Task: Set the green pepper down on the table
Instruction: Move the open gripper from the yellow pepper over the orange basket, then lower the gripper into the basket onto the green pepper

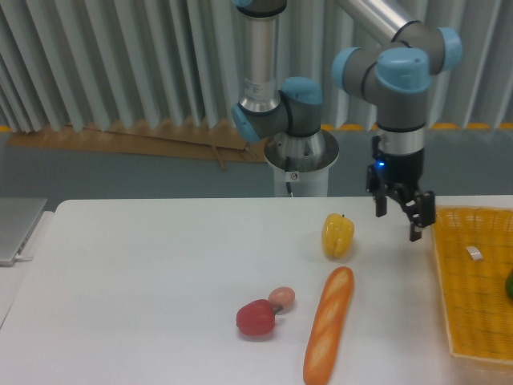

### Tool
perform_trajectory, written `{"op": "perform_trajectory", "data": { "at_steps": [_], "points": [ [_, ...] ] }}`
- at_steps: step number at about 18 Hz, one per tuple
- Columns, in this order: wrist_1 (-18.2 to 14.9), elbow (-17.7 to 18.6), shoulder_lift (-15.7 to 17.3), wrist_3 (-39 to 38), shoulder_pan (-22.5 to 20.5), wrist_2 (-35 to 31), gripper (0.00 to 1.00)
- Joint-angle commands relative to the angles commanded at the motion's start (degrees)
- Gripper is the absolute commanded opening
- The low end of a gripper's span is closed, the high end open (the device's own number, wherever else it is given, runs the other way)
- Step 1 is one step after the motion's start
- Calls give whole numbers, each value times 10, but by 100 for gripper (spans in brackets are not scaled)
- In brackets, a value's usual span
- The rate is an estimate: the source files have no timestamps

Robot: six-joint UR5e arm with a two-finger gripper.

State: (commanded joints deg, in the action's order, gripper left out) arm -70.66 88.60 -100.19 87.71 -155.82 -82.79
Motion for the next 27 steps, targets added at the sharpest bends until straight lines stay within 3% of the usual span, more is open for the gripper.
{"op": "perform_trajectory", "data": {
  "at_steps": [10, 15, 20, 24, 27],
  "points": [
    [-6, -1, -19, 5, -37, -3, 100],
    [-1, -3, -35, 25, -53, -34, 100],
    [38, -11, -68, 54, -69, -42, 100],
    [82, -25, -91, 83, -70, -101, 100],
    [85, -49, -105, 93, -72, -105, 100]
  ]
}}
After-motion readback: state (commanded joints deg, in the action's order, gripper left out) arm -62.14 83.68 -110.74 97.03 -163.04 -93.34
